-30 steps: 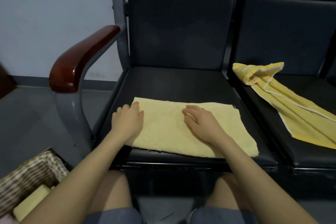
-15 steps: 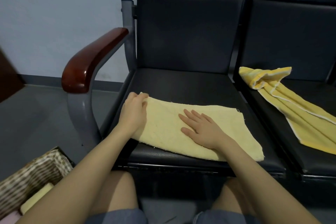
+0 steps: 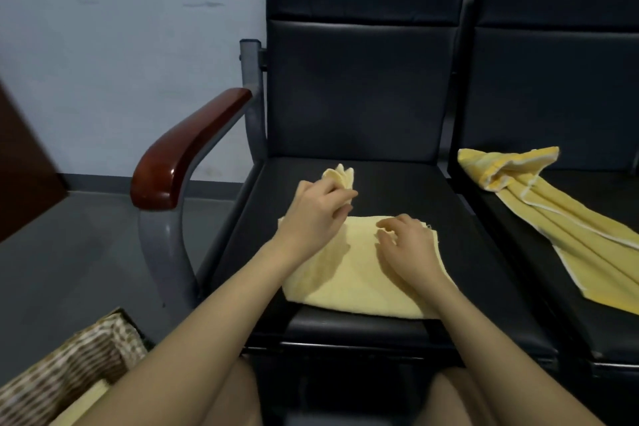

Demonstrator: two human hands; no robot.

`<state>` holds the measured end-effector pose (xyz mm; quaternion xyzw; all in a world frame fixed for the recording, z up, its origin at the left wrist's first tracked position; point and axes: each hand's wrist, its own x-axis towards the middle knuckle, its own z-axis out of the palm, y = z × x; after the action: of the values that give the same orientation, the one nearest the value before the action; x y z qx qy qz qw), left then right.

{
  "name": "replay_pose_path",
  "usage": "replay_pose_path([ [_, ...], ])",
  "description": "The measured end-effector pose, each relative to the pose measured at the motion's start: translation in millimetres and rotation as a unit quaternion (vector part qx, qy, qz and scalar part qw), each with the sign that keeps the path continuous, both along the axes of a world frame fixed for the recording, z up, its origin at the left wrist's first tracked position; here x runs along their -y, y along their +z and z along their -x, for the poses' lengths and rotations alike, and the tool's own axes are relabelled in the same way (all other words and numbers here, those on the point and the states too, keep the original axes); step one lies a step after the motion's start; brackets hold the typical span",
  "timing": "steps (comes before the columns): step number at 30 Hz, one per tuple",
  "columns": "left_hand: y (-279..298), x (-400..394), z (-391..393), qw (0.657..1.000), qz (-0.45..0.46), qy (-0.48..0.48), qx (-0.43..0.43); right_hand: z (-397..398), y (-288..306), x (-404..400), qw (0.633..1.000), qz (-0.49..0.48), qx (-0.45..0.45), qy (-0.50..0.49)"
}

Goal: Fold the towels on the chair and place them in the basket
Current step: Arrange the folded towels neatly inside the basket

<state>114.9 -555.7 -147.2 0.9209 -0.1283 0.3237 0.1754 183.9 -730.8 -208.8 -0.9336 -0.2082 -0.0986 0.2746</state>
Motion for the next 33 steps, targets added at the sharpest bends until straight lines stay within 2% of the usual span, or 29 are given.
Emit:
replay_pose_path([
  [3,-4,34,-8,0.996,0.082,-0.026,-0.032,-2,2,48,0.998,-0.022,-0.024,-0.050],
  [5,-8,55,-14,0.988,0.143,-0.021,-0.060,1,1,69,0.997,-0.035,-0.057,-0.044],
  [7,-13,74,-22,0.983,0.166,-0.019,-0.071,0,-5,79,0.995,-0.036,-0.090,-0.025],
  [11,-14,104,-39,0.979,0.187,0.001,-0.080,-10,-15,85,0.972,-0.181,-0.146,-0.034],
  [13,-14,115,-47,0.980,0.169,-0.007,-0.104,-14,-11,87,0.963,-0.222,-0.142,-0.061],
  [17,-18,121,-56,0.971,0.103,-0.039,-0.210,-21,3,85,0.945,-0.268,-0.153,-0.105],
  [20,-24,104,-54,0.975,0.112,0.013,-0.190,-27,7,78,0.949,-0.248,-0.158,-0.118],
  [26,-44,65,-42,0.969,-0.009,0.109,-0.220,-34,7,71,0.945,-0.309,-0.064,-0.087],
  [29,-46,57,-37,0.952,-0.085,0.124,-0.266,-36,8,69,0.964,-0.236,-0.052,-0.114],
  [31,-49,54,-36,0.938,-0.095,0.114,-0.314,-36,2,70,0.975,-0.180,-0.042,-0.120],
  [33,-52,51,-37,0.923,-0.088,0.102,-0.360,-35,2,69,0.986,-0.143,-0.016,-0.085],
])
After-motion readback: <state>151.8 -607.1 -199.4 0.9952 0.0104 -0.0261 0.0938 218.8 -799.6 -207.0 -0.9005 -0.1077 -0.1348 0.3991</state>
